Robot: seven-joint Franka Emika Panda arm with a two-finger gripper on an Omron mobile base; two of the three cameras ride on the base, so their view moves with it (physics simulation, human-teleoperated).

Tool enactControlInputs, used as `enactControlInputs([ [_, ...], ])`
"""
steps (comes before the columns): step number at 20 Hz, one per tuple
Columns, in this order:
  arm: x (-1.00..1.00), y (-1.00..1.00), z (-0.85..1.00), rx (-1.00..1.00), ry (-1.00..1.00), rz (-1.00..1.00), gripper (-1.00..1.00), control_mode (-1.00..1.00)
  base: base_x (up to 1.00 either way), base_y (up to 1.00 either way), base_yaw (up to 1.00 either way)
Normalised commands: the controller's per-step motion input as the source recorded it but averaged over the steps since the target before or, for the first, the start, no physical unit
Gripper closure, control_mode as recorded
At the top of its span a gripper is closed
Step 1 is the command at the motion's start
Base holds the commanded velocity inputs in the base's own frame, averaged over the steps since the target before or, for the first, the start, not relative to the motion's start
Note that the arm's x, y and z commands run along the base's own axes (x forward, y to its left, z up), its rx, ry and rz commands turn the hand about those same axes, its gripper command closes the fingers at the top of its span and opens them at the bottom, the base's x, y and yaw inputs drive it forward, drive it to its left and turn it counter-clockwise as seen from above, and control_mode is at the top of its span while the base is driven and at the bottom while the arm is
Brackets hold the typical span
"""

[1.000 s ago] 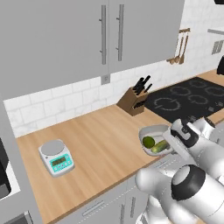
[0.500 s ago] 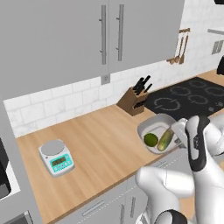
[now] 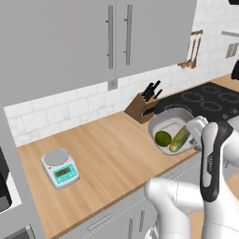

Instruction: Take the meat container that has the shrimp and place it on the second highest rack of the freezer. Then take the vegetable container that has the lime and cucumber and place it on the highest rack of the freezer.

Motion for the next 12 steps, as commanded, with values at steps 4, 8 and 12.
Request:
enactControlInputs([
  [4,-0.03,0.0,0.27,0.0,0.0,-0.01,1.0,-1.0,0.0,0.0,0.0],
  [8,-0.06,0.0,0.0,0.0,0.0,0.0,1.0,-1.0,0.0,0.0,0.0],
  [12,-0.24,0.01,-0.01,0.0,0.01,0.0,1.0,1.0,-0.42,0.13,0.0],
])
